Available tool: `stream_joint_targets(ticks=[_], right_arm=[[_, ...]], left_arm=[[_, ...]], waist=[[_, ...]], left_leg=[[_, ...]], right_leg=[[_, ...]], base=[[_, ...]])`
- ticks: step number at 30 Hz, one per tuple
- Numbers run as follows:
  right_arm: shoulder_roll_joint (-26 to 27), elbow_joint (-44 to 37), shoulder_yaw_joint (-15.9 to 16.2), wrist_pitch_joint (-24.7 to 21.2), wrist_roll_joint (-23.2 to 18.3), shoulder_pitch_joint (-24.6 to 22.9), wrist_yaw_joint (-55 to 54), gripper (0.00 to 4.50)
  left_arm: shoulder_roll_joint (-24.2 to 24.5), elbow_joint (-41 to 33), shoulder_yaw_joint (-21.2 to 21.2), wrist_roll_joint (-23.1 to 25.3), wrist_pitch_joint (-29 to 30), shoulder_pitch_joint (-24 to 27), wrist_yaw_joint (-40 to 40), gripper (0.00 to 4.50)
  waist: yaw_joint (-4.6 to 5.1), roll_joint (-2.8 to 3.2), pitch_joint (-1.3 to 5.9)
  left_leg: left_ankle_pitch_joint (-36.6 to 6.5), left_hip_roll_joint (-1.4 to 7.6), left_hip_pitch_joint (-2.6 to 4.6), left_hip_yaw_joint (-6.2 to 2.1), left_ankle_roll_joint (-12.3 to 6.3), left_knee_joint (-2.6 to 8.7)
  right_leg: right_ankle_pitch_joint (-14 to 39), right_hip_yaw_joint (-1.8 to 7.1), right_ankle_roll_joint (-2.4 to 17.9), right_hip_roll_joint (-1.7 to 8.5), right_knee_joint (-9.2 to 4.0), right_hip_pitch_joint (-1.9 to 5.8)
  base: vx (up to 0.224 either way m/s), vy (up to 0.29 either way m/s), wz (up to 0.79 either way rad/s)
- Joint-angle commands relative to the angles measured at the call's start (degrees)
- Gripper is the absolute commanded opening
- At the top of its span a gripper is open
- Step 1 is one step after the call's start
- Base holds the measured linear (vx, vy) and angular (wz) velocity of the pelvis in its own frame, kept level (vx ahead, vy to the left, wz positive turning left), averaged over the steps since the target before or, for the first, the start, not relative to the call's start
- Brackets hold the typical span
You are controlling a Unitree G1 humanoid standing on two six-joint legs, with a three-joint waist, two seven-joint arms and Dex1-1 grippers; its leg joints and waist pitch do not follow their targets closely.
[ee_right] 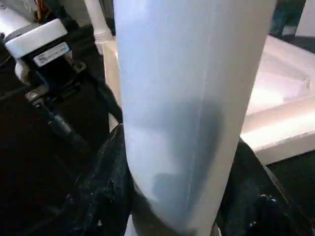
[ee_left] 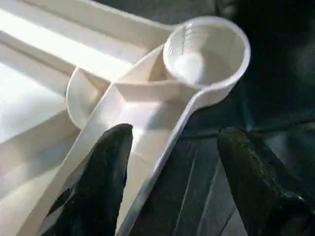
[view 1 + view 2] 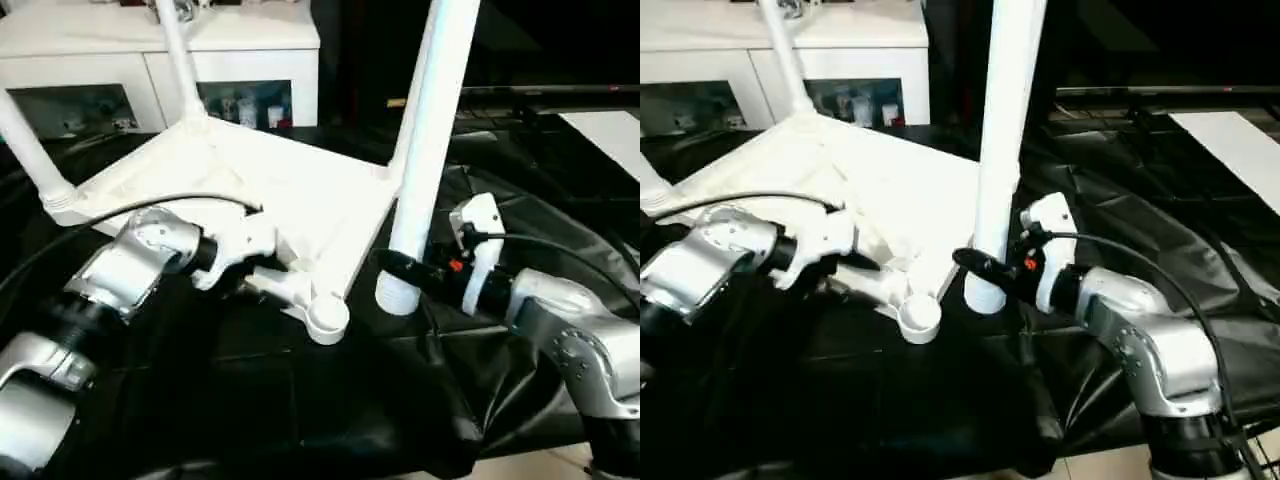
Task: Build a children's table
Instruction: Insert table leg to table base
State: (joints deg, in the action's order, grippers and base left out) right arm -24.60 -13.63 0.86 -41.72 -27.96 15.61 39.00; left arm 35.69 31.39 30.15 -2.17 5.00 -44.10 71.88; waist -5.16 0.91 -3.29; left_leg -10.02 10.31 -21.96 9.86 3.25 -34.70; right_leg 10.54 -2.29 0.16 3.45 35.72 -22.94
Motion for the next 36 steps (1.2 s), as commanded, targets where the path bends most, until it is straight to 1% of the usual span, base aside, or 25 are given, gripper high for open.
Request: stream_joint_targets(ticks=[1, 3, 4, 5, 6, 8, 10, 11, 13, 14, 15, 17, 19, 21, 22, 24, 26, 27, 28, 29, 30, 32, 34, 35, 36], right_arm=[[-0.6, -2.2, 0.6, 1.0, 0.3, 0.2, 0.2, 1.86], [-0.6, -2.4, 1.1, 1.0, 0.4, 0.1, 0.1, 1.86], [-0.7, -2.4, 1.2, 1.0, 0.4, 0.1, 0.1, 1.86], [-0.7, -2.4, 1.3, 1.1, 0.4, 0.1, 0.1, 1.86], [-0.7, -2.5, 1.4, 1.0, 0.5, 0.0, 0.1, 1.86], [-0.8, -2.5, 1.5, 1.0, 0.6, 0.0, 0.1, 1.86], [-0.9, -2.5, 2.0, 1.1, 0.9, -0.2, 0.4, 1.86], [-1.0, -2.6, 2.2, 1.2, 1.1, -0.2, 0.5, 1.86], [-1.0, -2.6, 2.5, 1.4, 1.4, -0.4, 0.6, 1.86], [-1.0, -2.6, 2.5, 1.4, 1.4, -0.4, 0.6, 1.86], [-1.0, -2.7, 2.5, 1.4, 1.4, -0.5, 0.5, 1.86], [-1.1, -2.7, 2.6, 1.5, 1.4, -0.5, 0.4, 1.86], [-1.1, -2.6, 2.6, 1.5, 1.5, -0.5, 0.4, 1.86], [-1.2, -2.3, 2.8, 1.8, 1.9, -0.6, 0.5, 1.86], [-1.1, -2.3, 2.9, 1.9, 2.0, -0.6, 0.4, 1.86], [-1.1, -2.4, 2.8, 1.9, 2.0, -0.7, 0.4, 1.86], [-1.0, -2.4, 2.8, 2.0, 2.2, -0.8, 0.3, 1.86], [-1.0, -2.4, 2.8, 2.0, 2.3, -0.8, 0.3, 1.86], [-0.9, -2.3, 2.8, 2.1, 2.4, -0.9, 0.2, 1.86], [-0.9, -2.3, 2.8, 2.2, 2.4, -0.9, 0.1, 1.86], [-0.9, -2.3, 2.8, 2.2, 2.4, -1.0, 0.1, 1.86], [-0.8, -2.4, 2.8, 2.3, 2.4, -1.1, -0.1, 1.86], [-0.8, -2.3, 2.9, 2.6, 2.4, -1.3, -0.4, 1.86], [-0.8, -2.3, 2.9, 2.7, 2.4, -1.3, -0.4, 1.86], [-0.8, -2.3, 2.9, 2.7, 2.4, -1.3, -0.4, 1.86]], left_arm=[[-1.0, 3.2, 0.9, 3.1, -3.7, -1.8, -2.6, 3.15], [-3.8, 7.4, 0.5, 4.7, -7.3, -2.3, -7.1, 3.15], [-4.5, 8.5, 0.4, 5.3, -8.3, -2.4, -8.2, 3.15], [-4.8, 9.1, 0.6, 5.9, -8.7, -2.5, -8.8, 2.86], [-5.1, 9.8, 0.7, 6.4, -9.5, -2.5, -9.2, 2.79], [-5.4, 10.3, 0.8, 6.8, -10.1, -2.4, -9.5, 2.73], [-6.0, 12.3, 1.5, 7.6, -10.3, -2.6, -9.2, 2.43], [-5.9, 13.1, 2.1, 8.1, -10.3, -2.7, -8.5, 2.34], [-5.9, 14.6, 2.6, 9.1, -11.1, -3.1, -7.5, 2.24], [-5.8, 15.1, 2.8, 9.6, -11.2, -3.3, -7.2, 2.11], [-5.9, 16.0, 2.7, 10.2, -11.2, -3.6, -7.2, 1.97], [-6.2, 17.5, 2.2, 10.7, -11.0, -4.2, -6.7, 1.84], [-6.4, 18.0, 2.0, 10.8, -10.2, -4.4, -6.2, 1.52], [-6.6, 17.1, 1.2, 9.4, -5.0, -4.2, -3.3, 1.40], [-6.7, 16.1, 0.7, 8.3, -2.8, -3.9, -1.7, 1.40], [-6.8, 15.2, 0.3, 7.8, -0.8, -3.7, -1.6, 1.19], [-6.8, 12.8, -0.2, 7.2, 4.3, -2.9, -1.3, 1.15], [-6.7, 11.5, -0.2, 7.0, 6.4, -2.4, -1.1, 1.00], [-6.0, 8.7, -0.1, 6.8, 9.2, -1.1, -0.7, 0.94], [-5.9, 8.1, 0.0, 6.8, 9.7, -0.7, -0.5, 0.91], [-5.5, 6.0, 0.0, 6.9, 11.9, 0.6, -0.7, 0.88], [-5.0, 2.1, -0.3, 6.9, 16.4, 3.0, -1.8, 0.73], [-5.2, -4.2, -2.3, 6.9, 23.3, 7.1, -5.2, 0.65], [-5.4, -5.7, -2.8, 6.9, 25.0, 8.0, -6.1, 0.60], [-5.4, -5.7, -2.8, 6.9, 25.0, 8.0, -6.1, 0.55]], waist=[[-0.05, 0.61, 4.06], [-0.13, 0.52, 4.11], [-0.09, 0.44, 4.09], [-0.20, 0.44, 4.22], [-0.27, 0.36, 4.23], [-0.23, 0.33, 4.25], [-0.22, 0.31, 4.17], [-0.25, 0.28, 4.14], [-0.28, 0.46, 4.17], [-0.21, 0.34, 4.18], [-0.25, 0.42, 4.19], [-0.25, 0.32, 4.20], [-0.26, 0.33, 4.12], [-0.29, 0.36, 4.18], [-0.25, 0.37, 4.16], [-0.19, 0.35, 4.23], [-0.23, 0.49, 4.31], [-0.14, 0.50, 4.29], [-0.11, 0.53, 4.21], [0.00, 0.47, 4.21], [0.09, 0.53, 4.16], [0.19, 0.56, 4.13], [0.47, 0.46, 3.88], [0.66, 0.41, 3.68], [0.63, 0.46, 3.71]], left_leg=[[-13.7, 2.21, 1.45, -0.83, 3.14, 4.15], [-13.0, 2.27, 1.20, -0.95, 2.90, 4.17], [-13.1, 2.26, 1.24, -0.89, 2.81, 4.13], [-13.0, 2.31, 1.34, -0.91, 2.76, 4.05], [-12.3, 2.35, 1.16, -0.96, 2.46, 4.09], [-12.1, 2.36, 1.16, -0.93, 2.26, 4.08], [-12.4, 2.28, 1.15, -0.90, 2.20, 4.04], [-12.6, 2.31, 1.20, -0.92, 2.18, 4.09], [-12.8, 2.37, 1.27, -0.98, 2.26, 4.09], [-12.8, 2.42, 1.26, -0.98, 2.29, 4.14], [-12.6, 2.47, 1.27, -1.04, 2.29, 4.19], [-12.4, 2.39, 1.23, -0.98, 2.21, 4.13], [-12.6, 2.37, 1.20, -0.99, 2.21, 4.15], [-12.2, 2.46, 1.29, -0.97, 2.20, 4.12], [-12.0, 2.41, 1.20, -0.96, 2.13, 4.13], [-11.1, 2.37, 1.07, -0.97, 1.81, 4.09], [-10.8, 2.47, 1.17, -0.94, 1.56, 4.00], [-10.7, 2.57, 1.16, -0.96, 1.64, 4.06], [-10.8, 2.42, 1.05, -0.94, 1.46, 4.04], [-10.8, 2.50, 0.98, -1.01, 1.47, 4.08], [-11.0, 2.51, 0.93, -1.04, 1.41, 4.14], [-11.3, 2.47, 1.01, -1.00, 1.43, 4.15], [-12.3, 2.40, 1.13, -0.91, 1.26, 4.23], [-13.0, 2.34, 1.11, -0.93, 1.18, 4.30], [-13.4, 2.34, 1.25, -0.89, 1.24, 4.28]], right_leg=[[13.5, 2.41, 10.5, 4.26, -4.51, 2.61], [12.9, 2.39, 10.6, 4.36, -4.42, 2.86], [12.9, 2.39, 10.5, 4.29, -4.52, 2.82], [12.6, 2.41, 10.6, 4.44, -4.46, 2.84], [11.7, 2.42, 10.8, 4.44, -4.34, 2.90], [11.3, 2.42, 11.0, 4.45, -4.28, 2.85], [11.8, 2.42, 11.1, 4.43, -4.33, 2.81], [12.6, 2.44, 10.9, 4.47, -4.42, 2.77], [13.2, 2.47, 10.8, 4.53, -4.46, 2.71], [12.7, 2.47, 10.8, 4.46, -4.43, 2.68], [12.1, 2.44, 11.1, 4.53, -4.36, 2.72], [11.3, 2.45, 11.4, 4.51, -4.30, 2.75], [11.4, 2.45, 11.6, 4.57, -4.29, 2.80], [10.7, 2.46, 12.2, 4.69, -4.14, 2.80], [10.5, 2.46, 12.3, 4.64, -4.12, 2.83], [8.9, 2.42, 13.0, 4.59, -3.94, 2.96], [7.4, 2.47, 13.6, 4.66, -3.83, 2.96], [6.9, 2.48, 13.8, 4.68, -3.65, 3.05], [7.0, 2.40, 13.9, 4.55, -3.76, 3.06], [7.2, 2.44, 14.0, 4.70, -3.69, 3.23], [7.9, 2.42, 13.8, 4.73, -3.86, 3.30], [8.7, 2.41, 13.6, 4.59, -3.88, 3.21], [10.9, 2.44, 13.3, 4.48, -4.27, 3.05], [13.1, 2.41, 12.9, 4.45, -4.47, 3.03], [14.3, 2.44, 12.5, 4.48, -4.59, 3.01]], base=[[0.000, 0.000, 0.00], [0.000, 0.000, 0.00], [0.000, 0.000, 0.00], [0.000, 0.000, 0.00], [0.000, 0.000, 0.00], [0.000, 0.000, 0.00], [0.000, 0.000, 0.00], [0.000, 0.000, 0.00], [0.000, 0.000, 0.00], [0.000, 0.000, 0.00], [0.000, 0.000, 0.00], [0.000, 0.000, 0.00], [0.000, 0.000, 0.00], [0.000, 0.000, 0.00], [0.000, 0.000, 0.00], [0.000, 0.000, 0.00], [0.000, 0.000, 0.00], [0.000, 0.000, 0.00], [0.000, 0.000, 0.00], [0.000, 0.000, 0.00], [0.000, 0.000, 0.00], [0.000, 0.000, 0.00], [0.000, 0.000, 0.00], [0.000, 0.000, 0.00], [0.000, 0.000, 0.00]])
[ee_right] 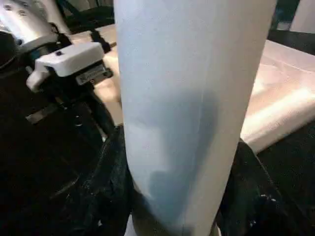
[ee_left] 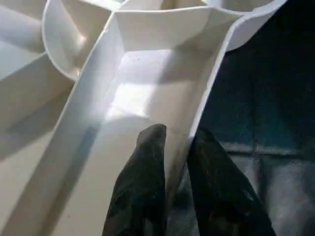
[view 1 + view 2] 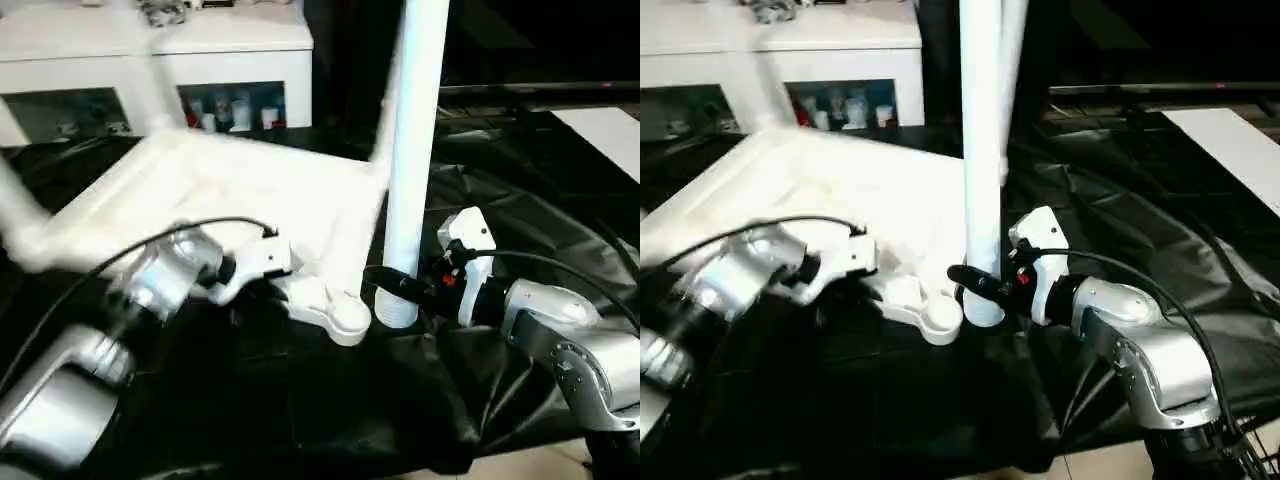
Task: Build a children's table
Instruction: Insert table leg to table base
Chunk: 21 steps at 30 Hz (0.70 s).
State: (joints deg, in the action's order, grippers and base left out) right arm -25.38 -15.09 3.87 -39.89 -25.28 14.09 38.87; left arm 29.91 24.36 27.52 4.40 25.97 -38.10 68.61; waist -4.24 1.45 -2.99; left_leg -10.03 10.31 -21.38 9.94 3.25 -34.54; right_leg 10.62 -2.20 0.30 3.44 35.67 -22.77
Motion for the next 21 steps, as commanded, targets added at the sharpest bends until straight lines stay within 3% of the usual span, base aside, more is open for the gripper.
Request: stream_joint_targets(ticks=[1, 3, 4, 7, 10, 12, 15, 21], right_arm=[[0.1, -0.8, -0.1, 0.7, -0.3, 0.2, -0.4, 1.86], [0.3, -0.8, 0.0, 0.7, -0.3, 0.2, -0.6, 1.86], [0.4, -0.7, 0.1, 0.7, -0.2, 0.2, -0.6, 1.86], [0.7, -0.6, 0.3, 0.8, -0.1, 0.2, -0.6, 1.86], [1.0, -0.1, 0.4, 1.1, 0.0, 0.5, -0.6, 1.86], [1.1, 0.1, 0.3, 1.3, 0.1, 0.6, -0.6, 1.86], [1.6, 0.7, 0.1, 2.3, 0.5, 1.1, -1.0, 1.86], [2.8, 3.1, -0.2, 8.1, 2.8, 2.3, -1.5, 1.86]], left_arm=[[-0.8, -1.0, -2.0, 0.3, 7.4, 3.6, -6.6, 0.53], [-2.4, -4.3, -4.0, -0.1, 9.9, 5.7, -10.0, 0.46], [-3.0, -5.8, -4.6, -0.2, 10.0, 6.7, -11.3, 0.42], [-4.3, -9.5, -5.8, -0.4, 6.5, 9.6, -14.1, 0.26], [-5.5, -11.8, -6.7, -2.2, 1.2, 11.7, -14.5, 0.08], [-5.4, -12.7, -6.4, -2.4, -0.4, 12.3, -13.8, 0.03], [-4.7, -15.0, -5.9, -2.0, -2.2, 13.7, -13.2, 0.03], [-1.6, -16.9, -4.3, -2.2, -7.6, 16.1, -8.9, 0.00]], waist=[[-0.19, -0.09, 3.31], [0.15, -0.48, 3.12], [0.28, -0.40, 3.08], [0.85, -0.31, 3.09], [1.08, -0.44, 3.25], [1.12, -0.52, 3.52], [0.98, -0.39, 3.59], [0.60, -0.48, 3.52]], left_leg=[[-14.0, 2.27, 0.78, -0.96, 1.23, 4.16], [-15.1, 2.11, 0.68, -1.02, 1.04, 4.23], [-15.3, 2.03, 0.64, -1.12, 1.02, 4.22], [-15.7, 1.76, 0.15, -1.39, 0.57, 4.40], [-16.0, 1.66, 0.44, -1.38, 0.17, 4.18], [-14.6, 1.87, 0.26, -1.38, -0.15, 4.31], [-14.6, 2.17, 0.67, -1.13, -0.48, 4.34], [-14.1, 2.09, 0.69, -0.94, -0.34, 4.42]], right_leg=[[16.7, 2.38, 11.7, 4.42, -4.78, 2.74], [21.5, 2.26, 10.0, 4.32, -5.30, 2.66], [22.8, 2.18, 9.6, 4.34, -5.40, 2.68], [27.6, 1.88, 6.7, 4.26, -6.10, 2.69], [29.2, 1.84, 5.3, 4.17, -6.55, 2.25], [25.4, 1.95, 6.0, 4.01, -6.15, 2.31], [19.4, 2.06, 8.5, 3.81, -5.66, 1.98], [18.5, 2.20, 8.7, 4.00, -5.49, 1.97]], base=[[0.000, 0.000, 0.00], [0.000, 0.000, 0.00], [0.000, 0.000, 0.00], [0.000, 0.000, 0.00], [0.000, 0.000, 0.00], [0.000, 0.000, 0.00], [0.000, 0.000, 0.00], [0.000, 0.000, 0.00]])
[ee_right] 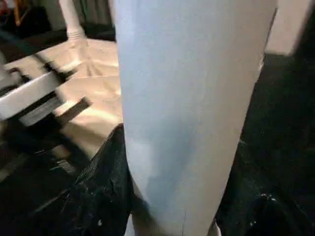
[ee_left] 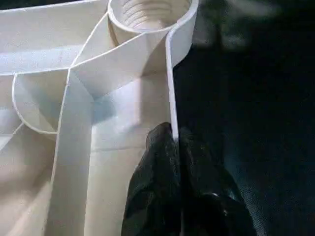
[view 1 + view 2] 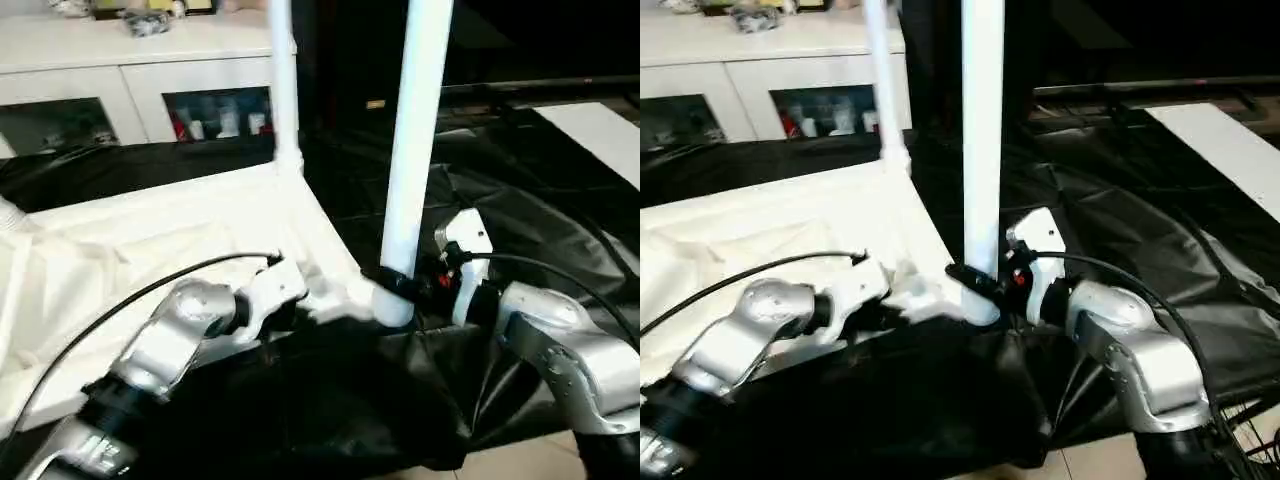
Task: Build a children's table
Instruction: Insert table leg to table base
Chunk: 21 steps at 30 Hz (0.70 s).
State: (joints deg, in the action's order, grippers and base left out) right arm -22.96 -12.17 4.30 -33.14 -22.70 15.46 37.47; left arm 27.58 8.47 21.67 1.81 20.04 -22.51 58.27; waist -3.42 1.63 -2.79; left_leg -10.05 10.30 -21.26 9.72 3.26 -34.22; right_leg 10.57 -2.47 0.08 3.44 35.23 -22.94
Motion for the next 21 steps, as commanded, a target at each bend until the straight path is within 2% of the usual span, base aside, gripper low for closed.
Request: stream_joint_targets(ticks=[1, 4, 6, 7, 8, 10, 14, 17, 19, 20, 21], right_arm=[[0.8, 0.7, -1.1, 1.0, -0.4, 1.3, 0.1, 1.86], [1.3, 1.3, -1.7, 0.6, -1.4, 1.6, 0.3, 1.86], [2.1, 1.9, -2.4, -0.4, -3.0, 2.0, 0.8, 1.86], [2.4, 2.3, -2.6, -1.6, -4.1, 2.2, 1.2, 1.86], [2.4, 2.3, -2.6, -1.6, -4.2, 2.2, 1.2, 1.86], [2.3, 3.2, -2.0, -4.0, -5.8, 2.6, 2.9, 1.86], [2.0, 6.9, 1.2, -1.7, -2.6, 3.5, 4.3, 1.86], [2.8, 10.4, 2.1, 1.0, -0.2, 5.0, 3.9, 1.86], [3.2, 11.5, 2.3, 1.5, 0.2, 5.5, 3.8, 1.86], [3.6, 12.2, 2.5, 1.8, 0.4, 5.9, 3.7, 1.86], [3.8, 12.7, 2.6, 1.8, 0.3, 6.3, 3.8, 1.86]], left_arm=[[1.4, -1.3, 1.8, 0.3, -1.9, 0.7, 2.4, 0.00], [2.0, -1.5, 2.0, 0.3, -2.1, 0.8, 2.8, 0.00], [1.9, -1.4, 1.4, -0.2, -2.5, 0.8, 2.6, 0.00], [1.4, -1.5, 0.6, -0.9, -2.2, 0.7, 2.3, 0.00], [1.3, -1.5, 0.6, -1.0, -2.2, 0.7, 2.2, 0.00], [-0.1, -1.1, -0.9, -2.7, -0.8, 0.1, 2.1, 0.00], [-1.8, 0.9, -2.3, -5.6, -0.4, -0.5, 3.0, 0.00], [-1.8, 1.4, -2.2, -6.0, -0.9, -0.6, 3.5, 0.00], [-1.7, 1.6, -2.3, -5.9, -1.1, -0.7, 3.5, 0.00], [-1.7, 1.7, -2.3, -5.9, -1.3, -0.7, 3.4, 0.00], [-1.8, 1.8, -2.3, -5.8, -1.4, -0.7, 3.3, 0.00]], waist=[[-0.15, -0.75, 3.29], [-0.22, -0.53, 3.28], [-0.26, -0.59, 3.29], [-0.24, -0.81, 3.23], [-0.26, -0.73, 3.26], [-0.21, -0.97, 2.98], [-0.13, -1.15, 2.66], [0.03, -1.46, 2.38], [0.09, -1.46, 2.33], [0.23, -1.57, 1.98], [0.28, -1.62, 1.96]], left_leg=[[-13.9, 2.09, 0.52, -0.72, -0.42, 4.13], [-14.3, 2.23, 0.69, -0.73, -0.22, 4.23], [-14.5, 2.26, 0.79, -0.68, -0.05, 4.24], [-14.2, 2.23, 0.60, -0.69, -0.17, 4.31], [-14.1, 2.25, 0.64, -0.72, -0.15, 4.31], [-14.1, 2.14, 0.57, -0.60, -0.37, 4.26], [-14.5, 2.24, 0.61, -0.59, -0.01, 4.37], [-15.3, 2.20, 0.52, -0.64, 0.03, 4.50], [-15.4, 2.20, 0.54, -0.67, 0.05, 4.51], [-15.6, 2.18, 0.52, -0.62, -0.08, 4.57], [-16.0, 2.14, 0.54, -0.64, -0.19, 4.59]], right_leg=[[18.7, 2.46, 8.8, 3.97, -5.03, 2.22], [18.7, 2.48, 9.0, 3.93, -4.95, 2.05], [18.3, 2.54, 9.1, 3.95, -4.92, 2.04], [18.0, 2.51, 9.1, 3.96, -4.86, 2.20], [17.8, 2.50, 9.2, 3.95, -4.77, 2.20], [18.3, 2.52, 9.5, 3.99, -4.92, 2.13], [19.0, 2.55, 9.5, 4.04, -5.05, 1.88], [20.2, 2.58, 9.1, 4.14, -5.17, 1.87], [21.4, 2.59, 8.8, 4.19, -5.32, 1.89], [22.0, 2.67, 8.5, 4.10, -5.44, 1.62], [23.2, 2.65, 8.1, 4.13, -5.54, 1.65]], base=[[0.000, 0.000, 0.00], [0.000, 0.000, 0.00], [0.000, 0.000, 0.00], [0.000, 0.000, 0.00], [0.000, 0.000, 0.00], [0.000, 0.000, 0.00], [0.000, 0.000, 0.00], [0.000, 0.000, 0.00], [0.000, 0.000, 0.00], [0.000, 0.000, 0.00], [0.000, 0.000, 0.00]])
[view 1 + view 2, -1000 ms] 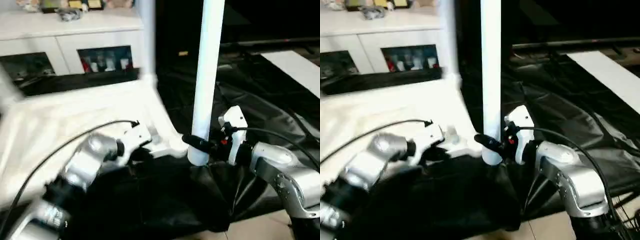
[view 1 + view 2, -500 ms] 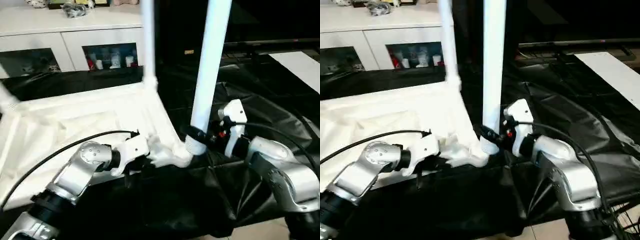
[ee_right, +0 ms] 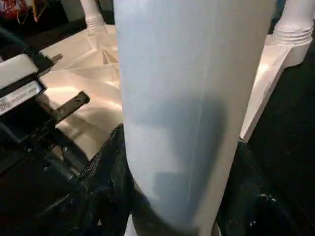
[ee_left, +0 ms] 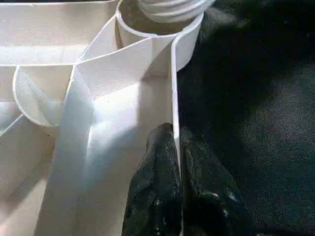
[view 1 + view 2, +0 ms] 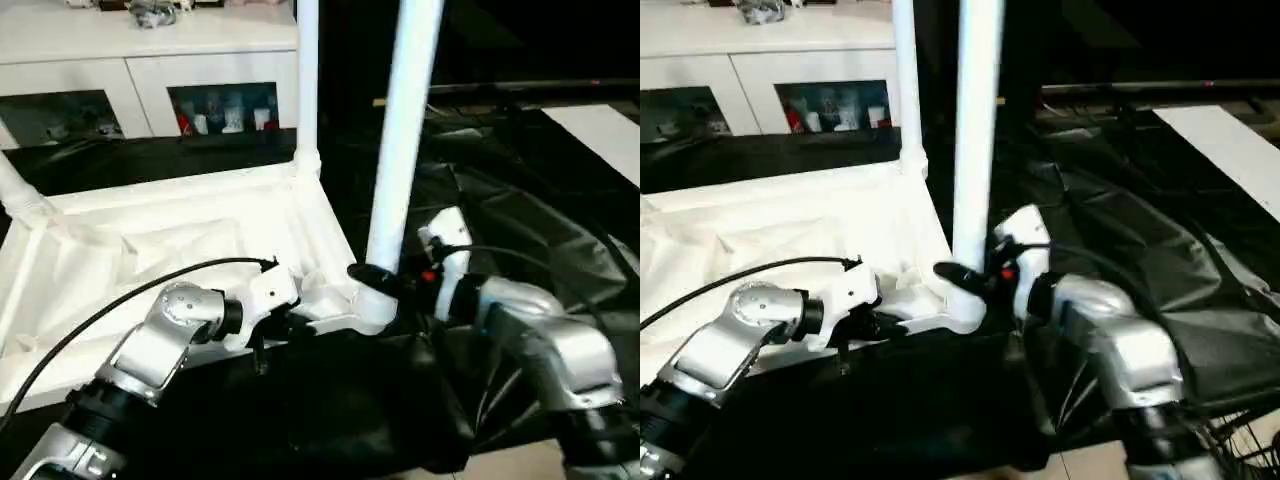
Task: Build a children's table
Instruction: Insert table leg to table base
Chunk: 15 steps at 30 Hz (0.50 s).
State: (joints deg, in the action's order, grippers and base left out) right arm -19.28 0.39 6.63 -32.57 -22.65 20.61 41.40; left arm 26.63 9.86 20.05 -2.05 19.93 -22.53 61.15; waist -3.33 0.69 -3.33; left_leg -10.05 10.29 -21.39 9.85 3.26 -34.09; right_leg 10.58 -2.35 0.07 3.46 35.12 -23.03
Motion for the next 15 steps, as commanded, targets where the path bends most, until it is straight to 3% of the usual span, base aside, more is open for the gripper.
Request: stream_joint_targets(ticks=[1, 2, 15], right_arm=[[0.2, 0.6, 0.7, 1.3, 0.3, 1.4, 0.1, 1.86], [0.1, 0.8, 1.1, 1.4, 0.5, 1.5, 0.3, 1.86], [1.4, 6.1, 0.4, 4.0, 1.1, 1.4, 1.4, 1.86]], left_arm=[[-0.8, 0.5, -0.7, -1.9, -1.4, -0.7, 0.5, 0.00], [-0.7, 0.6, -0.7, -1.7, -1.6, -0.8, 0.5, 0.00], [0.4, 1.6, -0.7, -1.2, -1.7, -1.2, 1.5, 0.00]], waist=[[0.13, -0.63, 2.50], [0.16, -0.94, 2.32], [0.28, -0.91, 1.70]], left_leg=[[-16.1, 2.19, 0.77, -0.76, -0.19, 4.44], [-16.0, 2.22, 0.72, -0.81, -0.32, 4.54], [-17.9, 2.31, 0.83, -0.91, -0.03, 5.00]], right_leg=[[23.7, 2.57, 8.0, 4.16, -5.53, 1.68], [24.4, 2.55, 7.6, 4.13, -5.54, 1.66], [27.6, 2.65, 6.9, 4.29, -6.11, 1.27]], base=[[0.000, 0.000, 0.00], [0.000, 0.000, 0.00], [0.000, 0.000, 0.00]])
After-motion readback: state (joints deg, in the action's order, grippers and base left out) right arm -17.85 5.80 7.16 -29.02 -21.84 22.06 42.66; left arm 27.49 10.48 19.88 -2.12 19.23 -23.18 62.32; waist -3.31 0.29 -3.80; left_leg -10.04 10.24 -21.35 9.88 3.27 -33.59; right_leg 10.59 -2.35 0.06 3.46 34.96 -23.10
